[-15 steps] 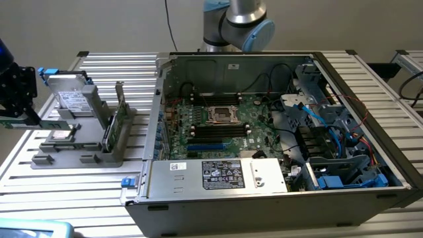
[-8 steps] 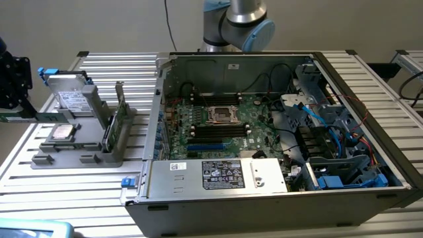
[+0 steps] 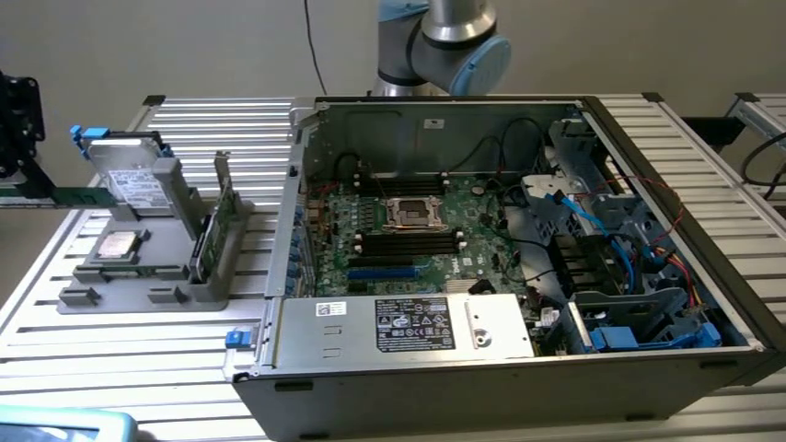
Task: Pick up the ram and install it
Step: 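Pick up the ram and move it above insertion slot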
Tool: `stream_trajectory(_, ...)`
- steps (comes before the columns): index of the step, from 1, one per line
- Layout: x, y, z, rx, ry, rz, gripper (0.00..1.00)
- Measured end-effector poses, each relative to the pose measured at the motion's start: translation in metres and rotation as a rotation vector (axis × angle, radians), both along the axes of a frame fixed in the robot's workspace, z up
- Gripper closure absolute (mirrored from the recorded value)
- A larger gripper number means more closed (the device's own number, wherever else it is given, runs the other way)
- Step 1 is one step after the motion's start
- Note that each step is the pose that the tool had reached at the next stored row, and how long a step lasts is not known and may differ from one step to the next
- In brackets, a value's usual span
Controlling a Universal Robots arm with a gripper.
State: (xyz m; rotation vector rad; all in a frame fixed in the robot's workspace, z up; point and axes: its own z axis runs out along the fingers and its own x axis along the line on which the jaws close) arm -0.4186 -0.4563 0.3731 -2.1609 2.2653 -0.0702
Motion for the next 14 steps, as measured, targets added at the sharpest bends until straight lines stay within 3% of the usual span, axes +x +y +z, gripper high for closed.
stream_trajectory(7,0.014,-0.0002,0.0121,0.0175,-0.0018,0.0,0.87)
stream_trajectory(14,0.044,-0.0028,0.0338,0.0241,-0.0015,0.0,0.87)
